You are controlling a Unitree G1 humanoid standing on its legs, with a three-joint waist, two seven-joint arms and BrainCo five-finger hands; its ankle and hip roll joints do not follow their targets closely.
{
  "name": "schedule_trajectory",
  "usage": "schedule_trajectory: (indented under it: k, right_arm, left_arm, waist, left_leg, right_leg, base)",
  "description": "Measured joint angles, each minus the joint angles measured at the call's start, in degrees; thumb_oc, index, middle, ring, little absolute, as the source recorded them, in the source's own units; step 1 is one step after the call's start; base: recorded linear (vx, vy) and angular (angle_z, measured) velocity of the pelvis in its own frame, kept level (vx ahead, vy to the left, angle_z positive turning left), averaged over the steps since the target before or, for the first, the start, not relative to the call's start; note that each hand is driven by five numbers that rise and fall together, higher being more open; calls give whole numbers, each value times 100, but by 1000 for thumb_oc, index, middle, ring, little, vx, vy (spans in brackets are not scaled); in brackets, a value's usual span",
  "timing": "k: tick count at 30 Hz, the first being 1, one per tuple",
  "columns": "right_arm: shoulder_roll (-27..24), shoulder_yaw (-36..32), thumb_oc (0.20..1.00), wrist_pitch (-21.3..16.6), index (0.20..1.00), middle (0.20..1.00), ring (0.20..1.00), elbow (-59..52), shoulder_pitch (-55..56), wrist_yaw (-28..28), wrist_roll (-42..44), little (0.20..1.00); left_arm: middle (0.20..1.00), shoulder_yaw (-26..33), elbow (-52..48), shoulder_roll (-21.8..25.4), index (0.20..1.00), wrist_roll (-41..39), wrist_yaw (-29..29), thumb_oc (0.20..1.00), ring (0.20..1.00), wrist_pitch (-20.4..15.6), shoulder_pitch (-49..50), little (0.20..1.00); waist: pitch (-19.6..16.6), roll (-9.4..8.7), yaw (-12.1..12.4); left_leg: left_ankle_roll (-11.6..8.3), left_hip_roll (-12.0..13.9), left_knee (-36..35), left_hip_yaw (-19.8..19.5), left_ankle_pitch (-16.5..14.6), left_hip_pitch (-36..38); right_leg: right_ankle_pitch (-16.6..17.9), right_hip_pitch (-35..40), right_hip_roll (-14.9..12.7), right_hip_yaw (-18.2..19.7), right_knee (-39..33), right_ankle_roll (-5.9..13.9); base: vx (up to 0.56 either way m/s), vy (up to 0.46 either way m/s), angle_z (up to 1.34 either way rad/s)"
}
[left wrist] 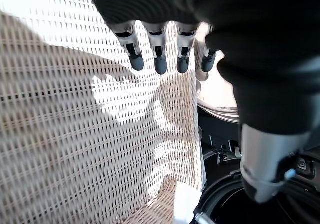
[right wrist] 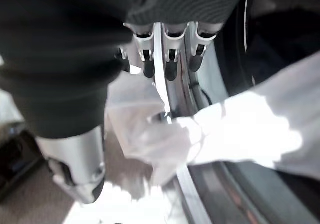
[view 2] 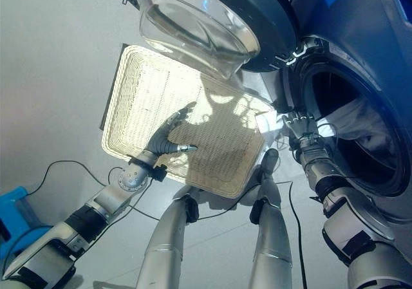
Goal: Put the clothes into the washing machine.
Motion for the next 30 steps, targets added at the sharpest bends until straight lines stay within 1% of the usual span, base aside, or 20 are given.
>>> schedule_trajectory:
  k: [3,5,7,8,10,12,13,14,17,21,30]
  right_arm:
    - [-2,-2,1000,111,1000,1000,1000,144,44,408,69,1000]
    - [-2,-7,1000,151,1000,1000,1000,169,36,486,123,1000]
    - [11,-227,1000,272,1000,1000,1000,285,-8,652,441,1000]
    - [14,-242,1000,281,1000,1000,1000,327,-28,670,513,1000]
    - [68,-473,1000,286,1000,1000,1000,350,-68,684,992,1000]
    - [95,-564,200,286,200,200,200,366,-95,669,1169,200]
    - [134,-795,200,260,200,200,200,369,-110,560,1495,200]
    - [134,-795,200,260,200,200,200,369,-110,560,1495,200]
    - [142,-1049,200,246,200,200,200,370,-148,310,1906,200]
    - [141,-1127,200,246,200,200,200,396,-193,126,1972,200]
    - [139,-1127,200,263,200,200,200,451,-133,0,1990,200]
  left_arm:
    - [1000,3,-5,-27,1000,8,-1,1000,1000,1,5,1000]
    - [1000,3,-7,-27,1000,19,0,1000,1000,1,7,1000]
    - [1000,6,-13,-41,1000,29,2,1000,1000,1,4,1000]
    - [1000,6,-13,-42,1000,31,2,1000,1000,2,4,1000]
    - [1000,4,-13,-57,1000,32,2,1000,1000,5,10,1000]
    - [1000,3,-14,-62,1000,32,3,1000,1000,8,6,1000]
    - [1000,18,-62,-65,1000,34,8,1000,1000,22,6,1000]
    - [1000,18,-62,-65,1000,34,8,1000,1000,22,6,1000]
    - [1000,35,-249,-68,1000,39,16,1000,1000,58,14,1000]
    - [1000,38,-251,-68,1000,40,60,1000,1000,74,12,1000]
    - [1000,26,-250,-69,1000,41,128,1000,1000,114,56,1000]
  waist:
    - [1,29,28]
    - [1,30,33]
    - [3,66,49]
    - [8,77,52]
    - [10,105,67]
    - [6,120,71]
    - [4,125,71]
    - [4,125,71]
    - [4,127,67]
    - [3,128,47]
    - [1,131,42]
  left_leg:
    - [-6,-28,-114,5,50,-1]
    - [-6,-36,-142,11,63,-7]
    - [-3,-48,-155,9,85,-119]
    - [-2,-54,-156,9,89,-141]
    - [-2,-63,-165,13,94,-189]
    - [-2,-63,-173,17,94,-188]
    - [-1,-70,-178,21,94,-187]
    - [-1,-70,-178,21,94,-187]
    - [13,-87,-175,29,104,-173]
    - [28,-112,-174,31,132,-159]
    - [40,-128,-164,72,158,-92]
  right_leg:
    - [-4,-47,-26,-1,-5,3]
    - [-5,-68,-36,0,-5,4]
    - [-6,-185,-44,-1,3,5]
    - [-5,-207,-45,-2,4,4]
    - [-4,-265,-45,4,6,4]
    - [-4,-271,-48,8,6,4]
    - [-4,-274,-51,10,6,4]
    - [-4,-274,-51,10,6,4]
    - [-5,-276,-75,20,43,5]
    - [-5,-279,-105,23,87,5]
    - [-2,-276,-128,83,177,2]
  base:
    - [1,4,1]
    - [0,0,0]
    - [0,0,0]
    - [0,0,0]
    - [0,0,0]
    - [0,0,0]
    - [0,0,0]
    - [0,0,0]
    - [4,26,1]
    - [0,3,1]
    - [0,0,0]
